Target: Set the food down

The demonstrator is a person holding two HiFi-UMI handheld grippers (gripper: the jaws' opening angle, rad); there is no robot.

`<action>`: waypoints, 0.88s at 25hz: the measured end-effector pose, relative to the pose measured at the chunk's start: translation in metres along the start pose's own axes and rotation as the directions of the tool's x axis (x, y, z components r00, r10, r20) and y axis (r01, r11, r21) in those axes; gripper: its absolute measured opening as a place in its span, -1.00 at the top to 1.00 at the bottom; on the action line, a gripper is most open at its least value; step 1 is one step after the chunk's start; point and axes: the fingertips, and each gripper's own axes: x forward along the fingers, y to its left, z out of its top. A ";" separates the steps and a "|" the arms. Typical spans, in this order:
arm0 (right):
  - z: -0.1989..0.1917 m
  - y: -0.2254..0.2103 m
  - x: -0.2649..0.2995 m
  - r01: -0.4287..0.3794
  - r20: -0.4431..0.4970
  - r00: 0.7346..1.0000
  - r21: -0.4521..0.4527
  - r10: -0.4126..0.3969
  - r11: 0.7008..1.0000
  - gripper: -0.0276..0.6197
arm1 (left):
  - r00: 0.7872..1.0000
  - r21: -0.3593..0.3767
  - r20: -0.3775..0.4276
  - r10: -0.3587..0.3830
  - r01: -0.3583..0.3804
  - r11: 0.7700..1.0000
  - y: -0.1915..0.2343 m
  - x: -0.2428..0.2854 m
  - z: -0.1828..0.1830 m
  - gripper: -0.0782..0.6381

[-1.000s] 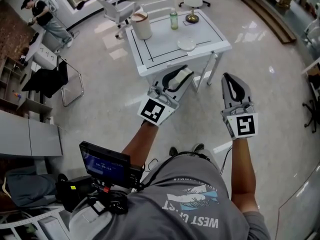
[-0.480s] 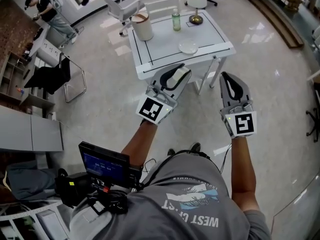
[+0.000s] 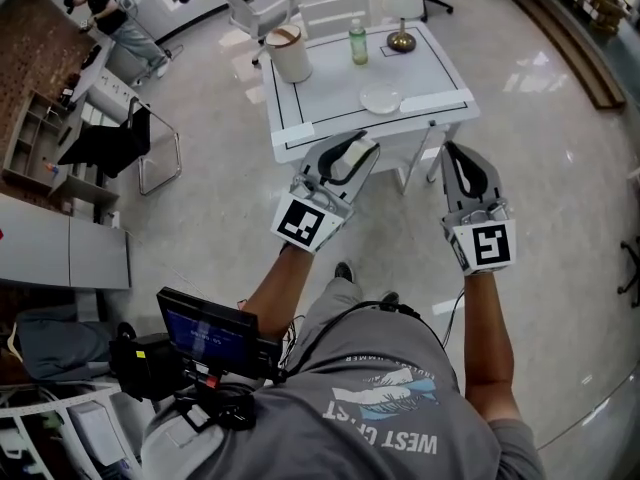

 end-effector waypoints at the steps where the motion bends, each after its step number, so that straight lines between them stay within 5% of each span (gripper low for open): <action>1: -0.004 0.001 0.005 -0.004 -0.004 1.000 0.002 0.004 1.000 0.89 | 1.000 -0.006 -0.006 0.004 -0.004 1.000 0.005 0.001 -0.004 0.49; 22: -0.031 -0.042 0.176 0.098 -0.040 0.994 -0.040 -0.100 0.994 0.89 | 0.995 -0.048 0.029 -0.094 0.096 0.994 0.173 0.084 -0.070 0.49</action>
